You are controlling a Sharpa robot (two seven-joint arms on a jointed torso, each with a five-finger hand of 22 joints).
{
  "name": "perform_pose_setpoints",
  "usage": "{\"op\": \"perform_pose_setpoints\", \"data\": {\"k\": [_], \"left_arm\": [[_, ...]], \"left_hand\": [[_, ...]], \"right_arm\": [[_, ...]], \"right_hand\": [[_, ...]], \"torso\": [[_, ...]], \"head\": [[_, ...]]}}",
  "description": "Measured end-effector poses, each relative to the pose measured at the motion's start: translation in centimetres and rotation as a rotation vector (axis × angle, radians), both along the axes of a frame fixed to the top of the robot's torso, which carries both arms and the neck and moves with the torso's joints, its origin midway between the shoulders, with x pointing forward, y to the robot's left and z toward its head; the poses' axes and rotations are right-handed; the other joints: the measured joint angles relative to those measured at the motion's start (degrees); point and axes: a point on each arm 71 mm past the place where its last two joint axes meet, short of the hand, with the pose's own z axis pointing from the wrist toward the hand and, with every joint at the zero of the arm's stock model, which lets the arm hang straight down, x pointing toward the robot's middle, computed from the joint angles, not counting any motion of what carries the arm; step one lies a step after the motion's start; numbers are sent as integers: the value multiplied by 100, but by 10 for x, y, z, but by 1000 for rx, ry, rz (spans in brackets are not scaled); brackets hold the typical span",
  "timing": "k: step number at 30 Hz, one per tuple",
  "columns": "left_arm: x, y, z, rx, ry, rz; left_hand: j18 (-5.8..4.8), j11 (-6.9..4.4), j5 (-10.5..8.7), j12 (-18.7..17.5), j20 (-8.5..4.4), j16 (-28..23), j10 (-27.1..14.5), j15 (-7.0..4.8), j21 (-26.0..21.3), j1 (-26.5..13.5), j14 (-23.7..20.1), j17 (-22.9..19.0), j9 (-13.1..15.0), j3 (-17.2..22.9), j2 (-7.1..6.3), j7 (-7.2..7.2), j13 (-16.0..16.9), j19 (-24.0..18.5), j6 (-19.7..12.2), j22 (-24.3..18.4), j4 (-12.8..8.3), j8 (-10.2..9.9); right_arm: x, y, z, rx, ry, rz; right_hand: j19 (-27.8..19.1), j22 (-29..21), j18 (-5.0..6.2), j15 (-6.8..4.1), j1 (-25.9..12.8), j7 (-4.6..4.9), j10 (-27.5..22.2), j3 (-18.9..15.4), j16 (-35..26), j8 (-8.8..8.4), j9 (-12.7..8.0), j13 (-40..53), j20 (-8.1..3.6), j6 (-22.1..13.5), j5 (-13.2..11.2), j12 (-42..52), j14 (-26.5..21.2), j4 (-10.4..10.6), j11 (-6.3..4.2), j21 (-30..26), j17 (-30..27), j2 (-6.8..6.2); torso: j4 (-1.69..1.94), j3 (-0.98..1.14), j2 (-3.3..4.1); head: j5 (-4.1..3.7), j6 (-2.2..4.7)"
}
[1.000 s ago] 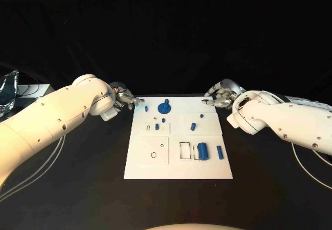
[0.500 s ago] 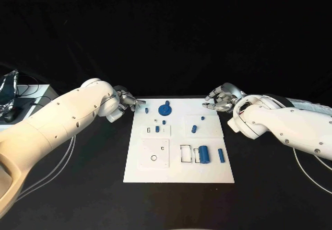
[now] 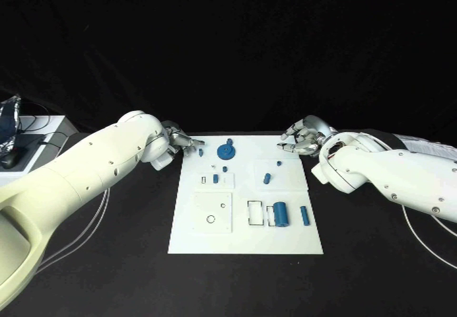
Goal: Assemble the parts on the task board
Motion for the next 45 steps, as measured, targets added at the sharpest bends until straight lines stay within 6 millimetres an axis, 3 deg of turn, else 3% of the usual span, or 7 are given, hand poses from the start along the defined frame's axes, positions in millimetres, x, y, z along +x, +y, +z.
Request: {"op": "perform_pose_setpoints", "data": {"k": [15, 19, 37, 45], "left_arm": [[1, -2, -2, 14, 17, -17], [0, -3, -3, 18, 23, -26], [-1, -7, -5, 31, 42, -50], [-1, -8, -5, 30, 41, -51]], "left_hand": [[-1, -22, 0, 21, -20, 21, 22, 0, 32, -13, 0, 0, -19, -32, 13, -26, -15, 20, 68, 39, 0, 69], [-1, -22, 0, 21, -21, 21, 22, 0, 32, 49, 0, 0, -30, -31, 74, -47, -32, 19, 89, 61, 0, 91], [0, -42, 0, 43, -20, 56, 42, 0, 59, 189, 0, 0, -46, -30, 43, -67, -54, 61, 151, 108, -1, 141], [0, -45, 0, 43, -20, 67, 45, -1, 81, 447, 0, 0, -76, 135, 229, -88, -105, 61, 172, 128, -34, 207]], "right_arm": [[0, 1, 1, 0, -2, 0], [0, 1, 1, 0, -3, 0], [1, 1, 1, 0, -3, 1], [1, 1, 1, -1, -3, -1]], "right_hand": [[0, -1, 0, 0, 0, 0, 0, 32, 0, 0, 4, -1, 0, 0, 22, 0, 0, 0, 0, 0, -1, 0], [0, -1, 0, 0, 0, 0, 0, 32, 0, 0, 4, -1, 0, 0, 22, 0, 0, -1, 0, 0, -1, 0], [0, -2, 0, 0, 0, 0, 0, 32, 0, 0, 4, 3, 0, 0, 22, 0, 0, 0, 0, 0, -1, 0], [0, -3, 0, 0, 0, 0, 0, 31, 0, 0, 4, 2, 0, 1, 22, 0, 0, 0, 0, 0, -1, 0]], "torso": [[9, 1, -8], [9, 1, -8], [7, -1, -4], [7, -3, -2]], "head": [[-10, -28], [-9, -29], [-5, -41], [2, -49]]}}
